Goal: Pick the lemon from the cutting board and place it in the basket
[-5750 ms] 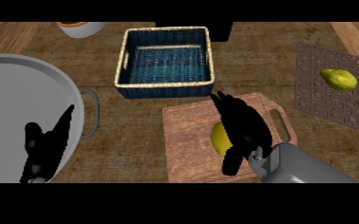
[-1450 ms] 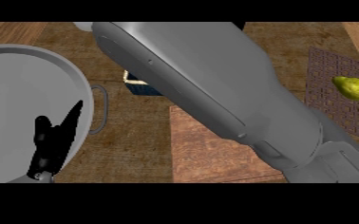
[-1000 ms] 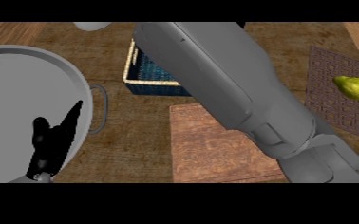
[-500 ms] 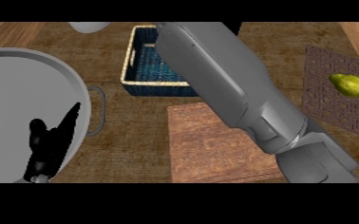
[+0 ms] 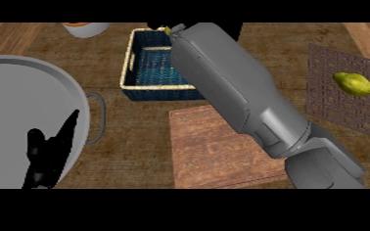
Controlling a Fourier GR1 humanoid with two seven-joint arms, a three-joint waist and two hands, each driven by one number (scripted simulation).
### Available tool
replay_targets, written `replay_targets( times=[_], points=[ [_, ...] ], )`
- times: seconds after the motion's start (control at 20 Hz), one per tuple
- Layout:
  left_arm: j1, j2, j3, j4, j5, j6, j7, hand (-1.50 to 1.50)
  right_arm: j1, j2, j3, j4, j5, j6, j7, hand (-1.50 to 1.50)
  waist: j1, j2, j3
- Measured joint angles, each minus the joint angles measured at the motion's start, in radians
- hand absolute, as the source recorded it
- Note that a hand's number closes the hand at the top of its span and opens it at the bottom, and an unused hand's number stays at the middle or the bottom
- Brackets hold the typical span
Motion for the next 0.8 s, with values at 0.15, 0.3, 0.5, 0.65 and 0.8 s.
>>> replay_targets(
  times=[0.15,0.3,0.5,0.65,0.8],
  points=[
    [0.003,-0.001,0.008,-0.002,0.001,-0.002,0.014,0.0,-0.002,-0.009,-0.01,-0.018,0.009,0.004,-0.005,-1.5,-0.008,-0.002,0.0],
    [0.007,-0.003,0.015,-0.005,0.002,-0.001,0.023,0.0,0.011,-0.022,-0.023,-0.057,0.025,-0.003,-0.005,-1.5,-0.015,-0.004,0.001],
    [0.022,-0.007,0.022,-0.013,-0.005,0.004,0.021,0.0,0.031,-0.048,-0.054,-0.12,0.04,-0.019,-0.002,-1.5,-0.027,-0.008,0.0],
    [0.032,-0.009,0.03,-0.014,-0.007,0.008,0.026,0.0,0.056,-0.074,-0.077,-0.175,0.059,-0.022,0.013,-1.5,-0.041,-0.012,0.001],
    [0.052,-0.01,0.039,-0.023,-0.007,0.007,0.015,0.0,0.085,-0.12,-0.101,-0.24,0.071,-0.005,0.035,-1.5,-0.055,-0.018,0.001]
  ],
)
